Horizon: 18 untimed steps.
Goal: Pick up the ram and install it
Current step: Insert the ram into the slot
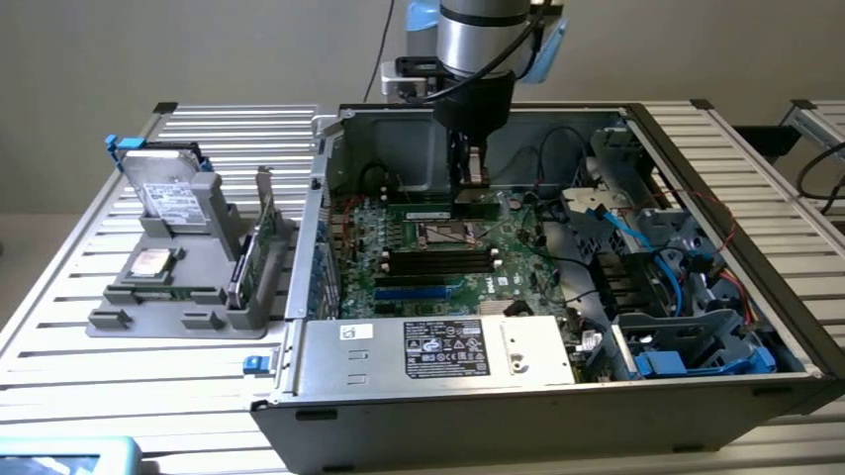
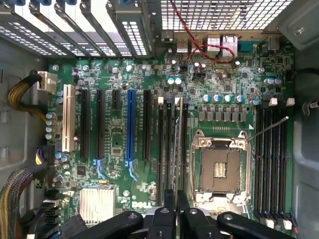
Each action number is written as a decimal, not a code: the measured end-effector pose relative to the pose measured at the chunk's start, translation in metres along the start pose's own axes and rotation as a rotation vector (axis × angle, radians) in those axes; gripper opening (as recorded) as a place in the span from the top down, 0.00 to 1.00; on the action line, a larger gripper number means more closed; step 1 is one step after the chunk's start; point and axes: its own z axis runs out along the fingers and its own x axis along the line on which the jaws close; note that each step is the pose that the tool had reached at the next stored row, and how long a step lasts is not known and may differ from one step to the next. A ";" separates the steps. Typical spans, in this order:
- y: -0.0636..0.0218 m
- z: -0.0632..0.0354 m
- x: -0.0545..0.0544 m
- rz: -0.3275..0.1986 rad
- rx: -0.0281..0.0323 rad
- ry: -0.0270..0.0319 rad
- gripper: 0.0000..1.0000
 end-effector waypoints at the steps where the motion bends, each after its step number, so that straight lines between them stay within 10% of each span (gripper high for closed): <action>1: 0.0000 0.0012 0.000 0.000 0.0000 0.0007 0.86; 9: -0.0002 0.0086 0.000 0.000 0.0000 0.0236 0.86; 18: -0.0008 0.0155 -0.001 -0.007 -0.0008 0.0247 0.86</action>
